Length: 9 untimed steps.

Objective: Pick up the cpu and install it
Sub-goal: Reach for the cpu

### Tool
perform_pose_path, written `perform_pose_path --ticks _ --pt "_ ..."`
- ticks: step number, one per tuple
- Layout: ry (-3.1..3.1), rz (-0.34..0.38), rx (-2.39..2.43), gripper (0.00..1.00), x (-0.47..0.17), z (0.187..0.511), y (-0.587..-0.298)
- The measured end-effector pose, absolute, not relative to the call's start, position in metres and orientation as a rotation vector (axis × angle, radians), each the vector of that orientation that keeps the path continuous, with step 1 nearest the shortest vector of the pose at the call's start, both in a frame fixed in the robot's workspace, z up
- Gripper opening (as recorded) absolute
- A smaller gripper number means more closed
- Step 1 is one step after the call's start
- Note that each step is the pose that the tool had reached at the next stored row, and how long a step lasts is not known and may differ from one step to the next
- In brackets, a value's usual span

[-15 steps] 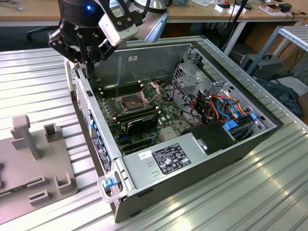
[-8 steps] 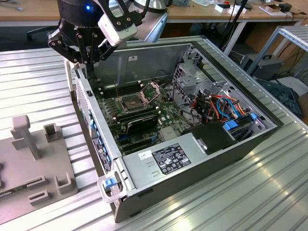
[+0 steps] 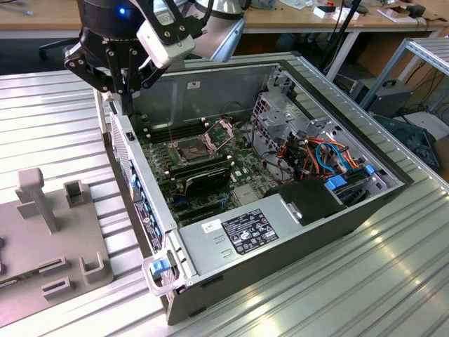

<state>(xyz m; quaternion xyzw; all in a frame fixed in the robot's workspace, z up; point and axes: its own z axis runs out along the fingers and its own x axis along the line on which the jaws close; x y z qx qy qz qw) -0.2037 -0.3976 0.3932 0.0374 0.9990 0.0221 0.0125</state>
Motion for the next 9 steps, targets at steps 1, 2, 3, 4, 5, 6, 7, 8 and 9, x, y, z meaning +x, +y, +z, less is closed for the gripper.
perform_pose_path --ticks 1,2,3,4,5,6,7,8,9 --pt "3.114 0.069 0.117 0.11 -0.205 0.393 -0.398" --pt "3.114 0.069 0.117 0.11 -0.206 0.393 -0.398" --pt "3.114 0.069 0.117 0.11 -0.207 0.393 -0.398" --pt "3.114 0.069 0.117 0.11 -0.209 0.393 -0.398" --pt "3.114 0.069 0.117 0.11 -0.21 0.393 -0.398" --pt "3.114 0.069 0.117 0.11 -0.212 0.393 -0.398" --pt "3.114 0.069 0.117 0.11 -0.213 0.393 -0.398" --pt "3.114 0.069 0.117 0.11 -0.215 0.393 -0.398" --pt "3.114 0.069 0.117 0.11 -0.217 0.393 -0.398"
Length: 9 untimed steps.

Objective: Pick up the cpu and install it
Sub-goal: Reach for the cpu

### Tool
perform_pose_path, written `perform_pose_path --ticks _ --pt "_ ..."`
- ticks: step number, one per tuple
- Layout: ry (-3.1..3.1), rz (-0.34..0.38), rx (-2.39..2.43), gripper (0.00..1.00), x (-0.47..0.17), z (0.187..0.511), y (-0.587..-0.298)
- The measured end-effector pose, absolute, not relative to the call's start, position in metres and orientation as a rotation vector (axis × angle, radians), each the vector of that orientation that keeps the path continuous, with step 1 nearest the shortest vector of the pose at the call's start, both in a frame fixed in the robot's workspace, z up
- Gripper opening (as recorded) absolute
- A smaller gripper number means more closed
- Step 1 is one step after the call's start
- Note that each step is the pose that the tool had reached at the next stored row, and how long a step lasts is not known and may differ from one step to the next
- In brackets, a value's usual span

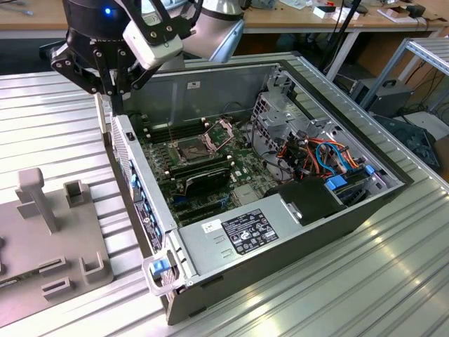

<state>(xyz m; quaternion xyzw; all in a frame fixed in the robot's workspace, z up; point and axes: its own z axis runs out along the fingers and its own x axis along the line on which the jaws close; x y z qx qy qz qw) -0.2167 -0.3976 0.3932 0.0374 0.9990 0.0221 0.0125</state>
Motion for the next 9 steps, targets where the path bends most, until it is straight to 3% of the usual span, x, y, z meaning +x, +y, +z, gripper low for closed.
perform_pose_path --ticks 9 --pt "3.114 0.069 0.117 0.11 -0.229 0.393 -0.398"
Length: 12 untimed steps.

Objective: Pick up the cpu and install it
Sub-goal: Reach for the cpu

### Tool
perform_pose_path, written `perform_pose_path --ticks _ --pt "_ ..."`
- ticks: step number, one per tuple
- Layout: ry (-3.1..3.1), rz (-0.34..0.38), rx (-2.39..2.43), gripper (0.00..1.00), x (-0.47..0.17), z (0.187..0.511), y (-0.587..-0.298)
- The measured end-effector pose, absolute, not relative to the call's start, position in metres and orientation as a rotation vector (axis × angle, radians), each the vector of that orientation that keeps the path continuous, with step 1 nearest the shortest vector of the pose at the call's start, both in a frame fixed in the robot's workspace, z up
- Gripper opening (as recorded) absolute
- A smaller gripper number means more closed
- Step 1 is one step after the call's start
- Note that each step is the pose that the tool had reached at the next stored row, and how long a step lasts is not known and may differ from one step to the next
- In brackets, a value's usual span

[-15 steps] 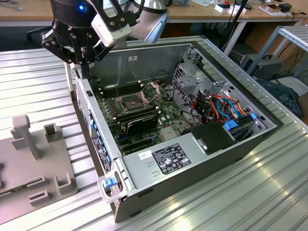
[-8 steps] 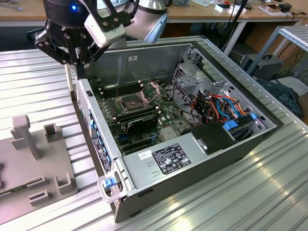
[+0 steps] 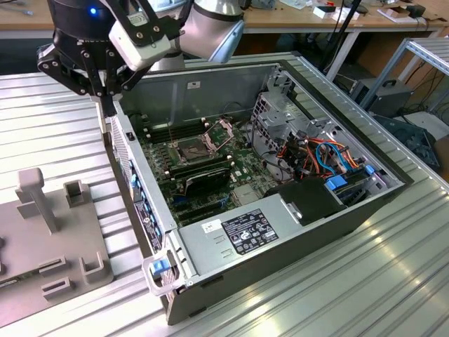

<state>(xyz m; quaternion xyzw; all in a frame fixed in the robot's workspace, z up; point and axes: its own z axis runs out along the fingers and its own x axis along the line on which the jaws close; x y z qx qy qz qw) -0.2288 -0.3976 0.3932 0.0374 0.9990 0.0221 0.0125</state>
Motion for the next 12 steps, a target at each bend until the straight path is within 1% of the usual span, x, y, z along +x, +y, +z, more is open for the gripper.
perform_pose_path --ticks 12 --pt "3.114 0.069 0.117 0.11 -0.262 0.393 -0.398"
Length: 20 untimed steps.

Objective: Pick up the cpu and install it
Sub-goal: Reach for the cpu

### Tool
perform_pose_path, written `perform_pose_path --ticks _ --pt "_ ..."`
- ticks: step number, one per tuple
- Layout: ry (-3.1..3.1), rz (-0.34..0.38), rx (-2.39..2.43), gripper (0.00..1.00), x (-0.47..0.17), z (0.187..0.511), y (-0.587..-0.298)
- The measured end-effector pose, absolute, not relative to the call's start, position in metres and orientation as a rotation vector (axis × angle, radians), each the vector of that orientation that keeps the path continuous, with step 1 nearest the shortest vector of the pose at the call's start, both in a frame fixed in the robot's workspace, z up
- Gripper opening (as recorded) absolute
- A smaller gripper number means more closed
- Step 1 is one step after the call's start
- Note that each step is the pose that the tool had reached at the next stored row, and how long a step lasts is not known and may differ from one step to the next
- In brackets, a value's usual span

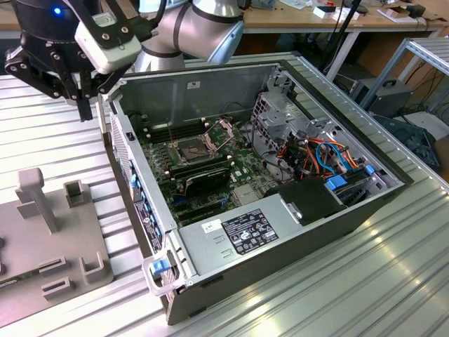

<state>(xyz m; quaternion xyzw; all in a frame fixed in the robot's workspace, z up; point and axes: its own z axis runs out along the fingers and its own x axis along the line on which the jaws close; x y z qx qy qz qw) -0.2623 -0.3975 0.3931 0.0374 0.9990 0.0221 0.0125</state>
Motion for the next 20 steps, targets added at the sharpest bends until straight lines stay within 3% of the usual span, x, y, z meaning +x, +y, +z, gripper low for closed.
perform_pose_path --ticks 20 --pt "3.114 0.069 0.117 0.11 -0.284 0.393 -0.398"
